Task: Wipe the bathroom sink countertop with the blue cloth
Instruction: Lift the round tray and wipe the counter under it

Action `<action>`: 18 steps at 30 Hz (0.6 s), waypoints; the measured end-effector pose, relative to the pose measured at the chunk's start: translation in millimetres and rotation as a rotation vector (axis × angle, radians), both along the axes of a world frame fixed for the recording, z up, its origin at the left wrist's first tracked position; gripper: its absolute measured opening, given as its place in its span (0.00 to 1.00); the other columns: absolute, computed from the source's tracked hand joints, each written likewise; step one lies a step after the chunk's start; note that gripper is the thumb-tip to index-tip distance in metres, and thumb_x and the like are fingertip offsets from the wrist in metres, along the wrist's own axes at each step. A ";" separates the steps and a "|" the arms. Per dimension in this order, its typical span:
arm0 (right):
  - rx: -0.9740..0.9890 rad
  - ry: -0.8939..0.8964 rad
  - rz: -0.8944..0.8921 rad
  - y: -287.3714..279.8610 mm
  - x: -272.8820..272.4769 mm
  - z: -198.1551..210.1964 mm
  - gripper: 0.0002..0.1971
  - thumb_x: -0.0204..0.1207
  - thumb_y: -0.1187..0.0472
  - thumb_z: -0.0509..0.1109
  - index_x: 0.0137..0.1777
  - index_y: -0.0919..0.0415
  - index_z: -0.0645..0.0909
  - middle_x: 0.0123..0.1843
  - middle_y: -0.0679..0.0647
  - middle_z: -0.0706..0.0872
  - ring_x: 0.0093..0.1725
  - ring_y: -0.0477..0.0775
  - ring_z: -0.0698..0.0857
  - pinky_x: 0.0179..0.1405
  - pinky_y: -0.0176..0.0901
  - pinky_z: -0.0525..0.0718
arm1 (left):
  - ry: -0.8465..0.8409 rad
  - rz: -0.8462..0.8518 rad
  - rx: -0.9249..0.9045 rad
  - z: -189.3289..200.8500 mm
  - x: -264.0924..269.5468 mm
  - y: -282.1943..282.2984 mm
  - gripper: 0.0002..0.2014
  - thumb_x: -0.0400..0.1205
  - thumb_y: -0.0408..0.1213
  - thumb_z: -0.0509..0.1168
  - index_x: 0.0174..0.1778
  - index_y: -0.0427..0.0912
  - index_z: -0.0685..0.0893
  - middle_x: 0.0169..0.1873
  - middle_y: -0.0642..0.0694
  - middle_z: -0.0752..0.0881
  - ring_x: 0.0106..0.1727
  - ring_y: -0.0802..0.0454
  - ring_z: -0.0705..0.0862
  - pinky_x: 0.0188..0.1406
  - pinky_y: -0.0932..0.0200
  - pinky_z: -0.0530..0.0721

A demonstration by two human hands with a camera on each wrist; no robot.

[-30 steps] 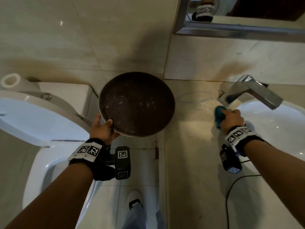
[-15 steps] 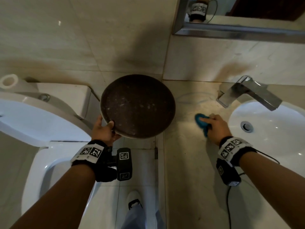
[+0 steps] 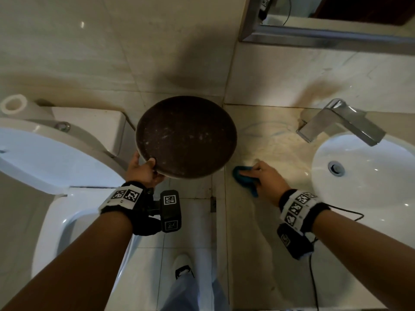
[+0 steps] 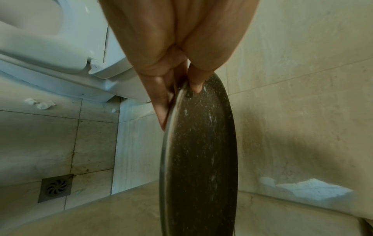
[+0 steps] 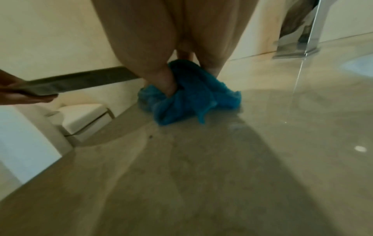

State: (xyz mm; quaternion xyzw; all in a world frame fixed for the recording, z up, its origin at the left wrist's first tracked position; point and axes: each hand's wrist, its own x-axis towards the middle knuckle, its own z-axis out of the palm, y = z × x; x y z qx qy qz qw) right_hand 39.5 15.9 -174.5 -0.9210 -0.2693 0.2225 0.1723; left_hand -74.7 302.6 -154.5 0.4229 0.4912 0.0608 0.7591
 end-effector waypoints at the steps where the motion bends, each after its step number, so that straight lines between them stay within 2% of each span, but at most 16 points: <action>1: 0.026 -0.019 -0.041 -6.2 5.5 4.6 0.22 0.74 0.74 0.62 0.65 0.55 0.82 0.59 0.63 0.78 0.58 0.63 0.77 0.51 0.36 0.68 | 0.002 0.001 0.002 0.1 0.2 -0.1 0.29 0.86 0.27 0.53 0.80 0.58 0.59 0.74 0.37 0.72 0.69 0.34 0.76 0.54 0.39 0.80; 3: 0.047 -0.124 -0.239 -23.2 27.8 10.9 0.23 0.71 0.73 0.67 0.66 0.58 0.80 0.61 0.68 0.76 0.60 0.69 0.77 0.60 0.38 0.69 | 0.000 0.005 0.013 0.9 0.6 -0.5 0.29 0.86 0.27 0.53 0.80 0.58 0.59 0.73 0.37 0.73 0.68 0.34 0.77 0.54 0.39 0.81; 5: -0.118 -0.145 -0.435 -40.5 54.8 15.9 0.27 0.71 0.70 0.69 0.72 0.57 0.74 0.66 0.71 0.71 0.62 0.75 0.75 0.70 0.51 0.69 | 0.002 0.002 0.032 1.9 1.0 -0.9 0.28 0.86 0.27 0.53 0.79 0.57 0.60 0.73 0.36 0.73 0.67 0.34 0.78 0.53 0.40 0.81; 7: -0.283 -0.075 -0.554 -44.5 71.3 16.0 0.31 0.73 0.68 0.69 0.76 0.54 0.68 0.71 0.70 0.67 0.64 0.77 0.73 0.72 0.59 0.69 | 0.013 -0.001 0.039 0.7 1.3 -1.5 0.29 0.86 0.27 0.53 0.80 0.57 0.59 0.72 0.36 0.74 0.65 0.35 0.79 0.53 0.41 0.81; 9: -0.287 -0.034 -0.594 -32.2 75.6 7.8 0.31 0.74 0.67 0.68 0.77 0.52 0.66 0.72 0.68 0.65 0.65 0.76 0.72 0.72 0.59 0.68 | 0.014 0.004 0.033 0.1 1.4 -1.7 0.29 0.86 0.27 0.53 0.79 0.57 0.60 0.72 0.36 0.74 0.65 0.35 0.78 0.53 0.42 0.81; 11: -0.201 -0.035 -0.550 -12.3 68.8 -1.3 0.28 0.75 0.66 0.67 0.76 0.53 0.68 0.72 0.66 0.65 0.65 0.76 0.71 0.71 0.58 0.68 | 0.007 -0.003 0.026 0.6 2.5 -2.3 0.28 0.86 0.27 0.53 0.79 0.58 0.61 0.72 0.36 0.74 0.64 0.36 0.79 0.49 0.43 0.82; 13: -0.116 -0.101 -0.421 5.8 51.5 -7.2 0.26 0.74 0.65 0.68 0.73 0.54 0.73 0.69 0.66 0.68 0.63 0.74 0.72 0.70 0.54 0.70 | 0.003 -0.005 0.022 1.3 4.9 -3.8 0.29 0.86 0.27 0.52 0.80 0.59 0.59 0.71 0.37 0.75 0.59 0.38 0.81 0.46 0.44 0.82; 15: -0.046 -0.114 -0.255 17.6 29.5 -5.1 0.24 0.73 0.67 0.66 0.70 0.53 0.76 0.66 0.64 0.72 0.62 0.69 0.74 0.66 0.47 0.71 | -0.005 0.014 0.009 3.3 7.5 -6.5 0.29 0.86 0.26 0.52 0.80 0.58 0.59 0.70 0.36 0.75 0.57 0.39 0.80 0.50 0.42 0.82; 18: 0.011 -0.011 -0.007 16.8 6.4 -1.9 0.23 0.72 0.74 0.64 0.66 0.56 0.80 0.60 0.63 0.76 0.58 0.63 0.75 0.54 0.35 0.68 | -0.014 0.029 -0.014 5.1 9.6 -9.7 0.30 0.86 0.26 0.53 0.79 0.59 0.59 0.72 0.36 0.74 0.61 0.38 0.79 0.55 0.38 0.82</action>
